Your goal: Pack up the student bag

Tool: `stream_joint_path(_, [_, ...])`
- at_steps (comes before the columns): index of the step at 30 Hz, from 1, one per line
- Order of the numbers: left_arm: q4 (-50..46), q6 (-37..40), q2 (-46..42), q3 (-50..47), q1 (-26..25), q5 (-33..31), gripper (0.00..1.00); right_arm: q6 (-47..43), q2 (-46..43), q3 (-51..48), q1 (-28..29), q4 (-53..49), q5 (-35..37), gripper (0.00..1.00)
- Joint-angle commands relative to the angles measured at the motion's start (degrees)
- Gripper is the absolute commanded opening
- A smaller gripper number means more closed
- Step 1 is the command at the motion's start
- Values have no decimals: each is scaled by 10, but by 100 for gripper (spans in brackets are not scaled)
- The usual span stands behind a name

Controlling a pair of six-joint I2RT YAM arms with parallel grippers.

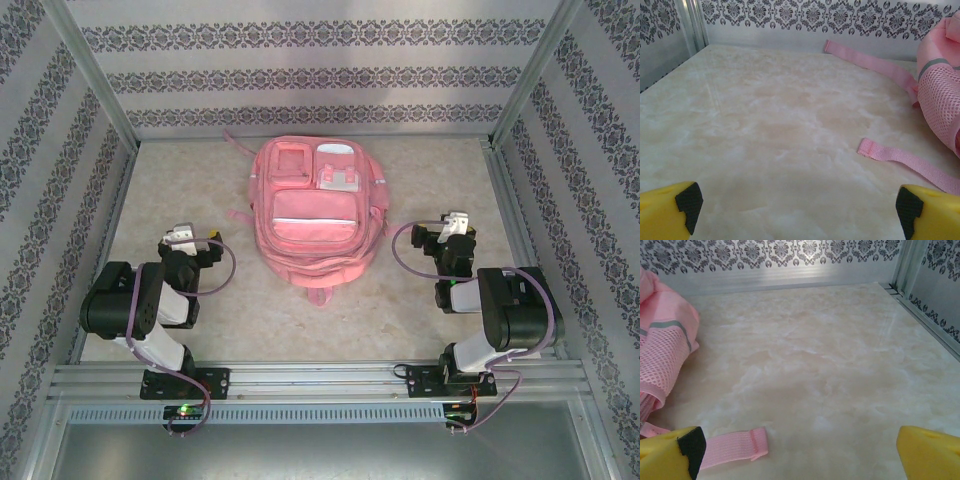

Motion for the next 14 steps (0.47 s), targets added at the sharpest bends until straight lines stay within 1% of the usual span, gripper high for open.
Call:
stream_joint_path(1, [45, -9, 5, -4, 5, -1, 100, 6, -6, 14, 4, -4, 13, 98])
stream_joint_path(10, [45, -8, 9, 2, 5, -4, 100, 5, -7, 14, 4, -4, 14, 98])
stream_joint_path(14, [9, -10, -6, 11, 6, -4, 100, 6, -6, 14, 4, -4, 14, 98])
